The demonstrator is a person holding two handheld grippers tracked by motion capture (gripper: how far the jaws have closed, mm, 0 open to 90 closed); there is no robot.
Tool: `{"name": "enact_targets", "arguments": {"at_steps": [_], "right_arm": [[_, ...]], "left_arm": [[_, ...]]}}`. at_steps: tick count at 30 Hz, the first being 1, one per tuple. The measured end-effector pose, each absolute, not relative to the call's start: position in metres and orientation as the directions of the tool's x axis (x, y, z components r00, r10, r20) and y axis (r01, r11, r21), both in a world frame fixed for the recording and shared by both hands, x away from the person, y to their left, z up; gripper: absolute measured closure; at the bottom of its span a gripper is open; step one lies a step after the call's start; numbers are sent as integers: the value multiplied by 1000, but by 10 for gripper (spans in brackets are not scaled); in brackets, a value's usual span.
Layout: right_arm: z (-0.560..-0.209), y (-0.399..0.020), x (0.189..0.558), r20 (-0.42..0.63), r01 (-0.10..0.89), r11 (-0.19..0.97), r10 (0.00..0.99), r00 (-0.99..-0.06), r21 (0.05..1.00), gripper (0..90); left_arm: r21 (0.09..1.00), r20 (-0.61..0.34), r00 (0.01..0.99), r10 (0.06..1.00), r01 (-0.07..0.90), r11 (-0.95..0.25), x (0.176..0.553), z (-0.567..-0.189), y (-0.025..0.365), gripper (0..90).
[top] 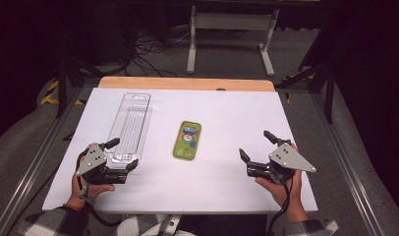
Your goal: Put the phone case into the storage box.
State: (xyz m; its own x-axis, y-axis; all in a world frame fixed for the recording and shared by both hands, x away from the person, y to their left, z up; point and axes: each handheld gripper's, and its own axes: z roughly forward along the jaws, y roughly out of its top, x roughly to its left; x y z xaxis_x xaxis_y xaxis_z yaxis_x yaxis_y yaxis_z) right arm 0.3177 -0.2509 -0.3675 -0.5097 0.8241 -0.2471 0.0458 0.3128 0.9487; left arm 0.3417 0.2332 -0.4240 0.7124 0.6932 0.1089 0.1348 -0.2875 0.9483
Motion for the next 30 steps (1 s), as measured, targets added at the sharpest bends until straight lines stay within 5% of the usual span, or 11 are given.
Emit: {"name": "enact_targets", "arguments": {"at_steps": [30], "right_arm": [[-380,-193,344,-242,87,350,786,-569,933,153]], "left_arm": [[937,127,772,623,112,-330,341,-428,236,65]]}}
